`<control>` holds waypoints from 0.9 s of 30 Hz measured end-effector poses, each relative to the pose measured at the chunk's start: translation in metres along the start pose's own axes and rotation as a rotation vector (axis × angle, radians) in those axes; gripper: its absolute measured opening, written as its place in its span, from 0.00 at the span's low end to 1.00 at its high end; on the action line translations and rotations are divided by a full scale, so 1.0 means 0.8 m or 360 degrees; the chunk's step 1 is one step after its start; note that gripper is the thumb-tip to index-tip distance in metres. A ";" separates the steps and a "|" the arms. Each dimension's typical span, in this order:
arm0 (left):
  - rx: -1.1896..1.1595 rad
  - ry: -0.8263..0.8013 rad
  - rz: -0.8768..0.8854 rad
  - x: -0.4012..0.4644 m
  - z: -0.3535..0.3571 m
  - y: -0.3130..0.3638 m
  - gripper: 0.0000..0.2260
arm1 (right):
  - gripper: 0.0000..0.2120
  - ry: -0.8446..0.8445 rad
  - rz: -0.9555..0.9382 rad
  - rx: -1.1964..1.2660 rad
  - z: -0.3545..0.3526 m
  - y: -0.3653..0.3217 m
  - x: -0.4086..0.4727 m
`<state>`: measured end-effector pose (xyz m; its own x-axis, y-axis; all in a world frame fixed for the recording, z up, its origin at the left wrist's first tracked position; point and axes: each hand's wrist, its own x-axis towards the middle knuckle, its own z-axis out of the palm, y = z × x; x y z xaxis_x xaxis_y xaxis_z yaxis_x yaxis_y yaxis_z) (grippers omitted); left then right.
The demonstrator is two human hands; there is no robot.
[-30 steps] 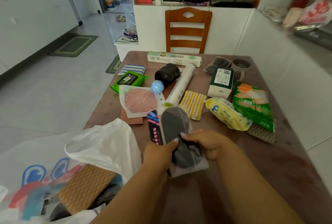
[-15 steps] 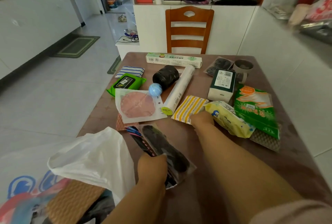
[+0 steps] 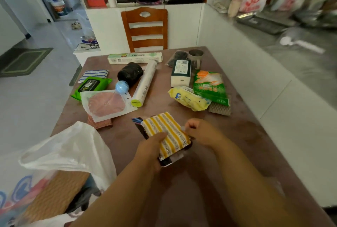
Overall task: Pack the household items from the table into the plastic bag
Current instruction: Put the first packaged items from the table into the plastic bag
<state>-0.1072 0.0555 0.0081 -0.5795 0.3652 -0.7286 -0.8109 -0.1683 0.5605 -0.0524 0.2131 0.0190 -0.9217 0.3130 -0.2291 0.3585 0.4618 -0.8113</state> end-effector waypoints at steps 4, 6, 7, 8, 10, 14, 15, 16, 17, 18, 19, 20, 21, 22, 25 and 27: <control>0.0213 -0.0002 0.0100 -0.010 0.015 -0.027 0.18 | 0.07 0.0271 0.0105 0.0200 -0.009 0.017 -0.044; 0.0290 -0.0091 0.0113 -0.017 0.024 -0.046 0.14 | 0.06 0.0398 0.0202 0.0289 -0.014 0.031 -0.071; 0.0340 -0.0119 0.0111 -0.022 0.028 -0.055 0.16 | 0.07 0.0491 0.0258 0.0290 -0.017 0.037 -0.084; 0.0398 -0.0133 0.0116 -0.025 0.031 -0.064 0.17 | 0.08 0.0602 0.0327 0.0251 -0.020 0.049 -0.096; 0.0499 -0.0190 0.0117 -0.034 0.036 -0.081 0.18 | 0.09 0.0857 0.0493 0.0162 -0.030 0.074 -0.122; 0.0666 -0.0209 0.0084 -0.049 0.037 -0.110 0.18 | 0.16 0.1143 0.0934 0.0024 -0.046 0.118 -0.176; 0.0704 -0.0213 0.0075 -0.051 0.034 -0.116 0.18 | 0.22 0.1120 0.1097 -0.0137 -0.045 0.125 -0.190; 0.0727 -0.0209 0.0065 -0.054 0.032 -0.121 0.18 | 0.26 0.1059 0.1254 -0.0282 -0.040 0.128 -0.204; 0.0744 -0.0197 0.0062 -0.056 0.028 -0.125 0.18 | 0.29 0.0980 0.1387 -0.0340 -0.034 0.134 -0.214; 0.0761 -0.0183 0.0065 -0.058 0.024 -0.128 0.18 | 0.33 0.0915 0.1463 -0.0287 -0.025 0.139 -0.221; 0.0783 -0.0169 0.0075 -0.061 0.018 -0.130 0.18 | 0.37 0.0898 0.1472 -0.0181 -0.019 0.145 -0.225; 0.0802 -0.0152 0.0097 -0.065 0.013 -0.129 0.17 | 0.39 0.0896 0.1422 -0.0035 -0.018 0.148 -0.227; 0.0832 -0.0133 0.0127 -0.068 0.008 -0.128 0.16 | 0.38 0.0915 0.1303 0.0133 -0.021 0.148 -0.226; 0.0870 -0.0119 0.0164 -0.070 0.002 -0.127 0.16 | 0.35 0.0934 0.1169 0.0350 -0.027 0.143 -0.222; 0.0928 -0.0118 0.0274 -0.084 -0.011 -0.115 0.17 | 0.16 0.0748 0.0712 0.1082 -0.027 0.084 -0.206; 0.0957 -0.0175 0.0310 -0.093 -0.011 -0.106 0.17 | 0.14 0.0493 0.0537 0.1328 -0.016 0.048 -0.194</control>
<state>0.0041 0.0346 0.0111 -0.6738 0.4769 -0.5644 -0.4854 0.2904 0.8247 0.1063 0.1923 0.0304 -0.6658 0.5829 -0.4658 0.2665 -0.3973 -0.8781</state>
